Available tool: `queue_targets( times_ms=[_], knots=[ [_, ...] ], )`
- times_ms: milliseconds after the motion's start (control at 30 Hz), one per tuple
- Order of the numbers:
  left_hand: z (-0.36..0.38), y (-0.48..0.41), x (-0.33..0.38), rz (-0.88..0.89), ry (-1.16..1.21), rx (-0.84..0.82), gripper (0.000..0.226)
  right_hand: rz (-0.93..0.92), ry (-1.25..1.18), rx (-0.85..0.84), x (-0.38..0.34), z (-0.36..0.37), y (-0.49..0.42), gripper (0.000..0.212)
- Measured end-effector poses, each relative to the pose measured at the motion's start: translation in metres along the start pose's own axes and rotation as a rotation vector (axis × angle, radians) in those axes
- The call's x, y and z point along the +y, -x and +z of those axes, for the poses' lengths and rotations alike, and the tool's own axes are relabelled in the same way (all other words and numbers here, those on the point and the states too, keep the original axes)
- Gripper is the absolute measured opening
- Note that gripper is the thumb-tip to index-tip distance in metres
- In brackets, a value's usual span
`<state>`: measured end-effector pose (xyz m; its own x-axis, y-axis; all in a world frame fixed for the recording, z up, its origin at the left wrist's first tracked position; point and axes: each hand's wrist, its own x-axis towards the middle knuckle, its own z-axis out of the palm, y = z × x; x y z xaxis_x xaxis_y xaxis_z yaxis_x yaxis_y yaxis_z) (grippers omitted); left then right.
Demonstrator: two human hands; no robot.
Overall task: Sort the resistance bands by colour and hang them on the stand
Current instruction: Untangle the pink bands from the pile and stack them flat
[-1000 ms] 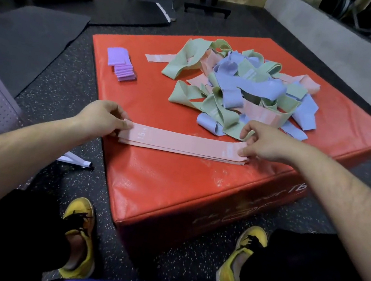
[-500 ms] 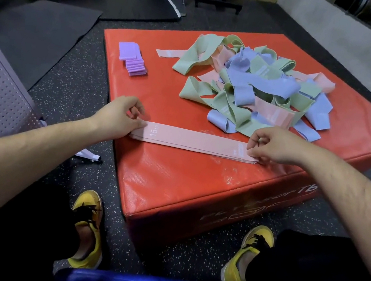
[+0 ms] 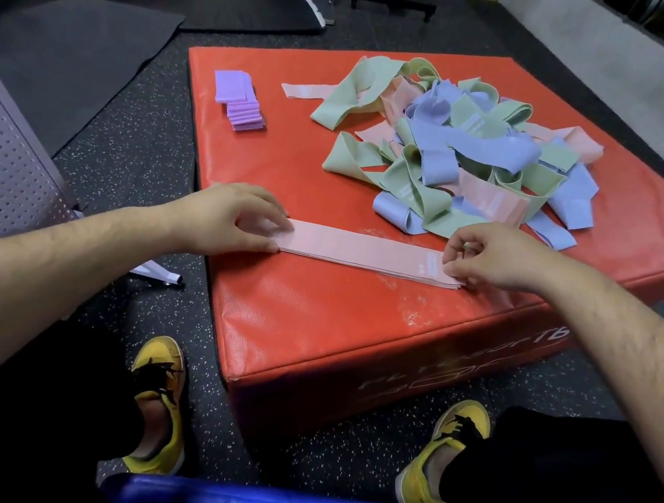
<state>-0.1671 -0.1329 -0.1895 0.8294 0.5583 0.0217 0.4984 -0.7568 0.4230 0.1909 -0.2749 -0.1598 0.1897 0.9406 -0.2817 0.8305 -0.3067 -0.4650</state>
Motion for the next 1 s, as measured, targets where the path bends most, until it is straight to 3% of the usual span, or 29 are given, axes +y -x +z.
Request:
queue_targets(
  times_ms=[267,500,567,633,700,833,1000],
  knots=[
    [-0.001,-0.025,0.024,0.005,-0.013,0.032,0.049,-0.034,0.073,0.061,-0.004,-0.009,0.001,0.006],
    [0.018,-0.092,0.077,0.127,-0.01,0.111,0.053,-0.044,0.09,0.18,0.011,-0.026,-0.003,0.006],
    [0.025,-0.11,0.092,0.175,0.031,0.139,0.046,-0.038,0.143,0.256,0.028,-0.032,-0.01,0.009],
    [0.032,-0.125,0.104,0.214,0.053,0.173,0.035,0.013,0.151,0.316,0.046,-0.039,-0.017,0.015],
    [0.037,-0.139,0.112,0.225,0.055,0.19,0.03,0.083,0.17,0.356,0.059,-0.046,-0.025,0.036],
    [0.045,-0.162,0.125,0.218,0.058,0.172,0.036,0.033,0.124,0.327,0.066,-0.052,-0.041,0.058],
    [0.045,-0.179,0.139,0.197,0.093,0.185,0.031,0.024,0.174,0.393,0.067,-0.054,-0.058,0.042]
  ],
)
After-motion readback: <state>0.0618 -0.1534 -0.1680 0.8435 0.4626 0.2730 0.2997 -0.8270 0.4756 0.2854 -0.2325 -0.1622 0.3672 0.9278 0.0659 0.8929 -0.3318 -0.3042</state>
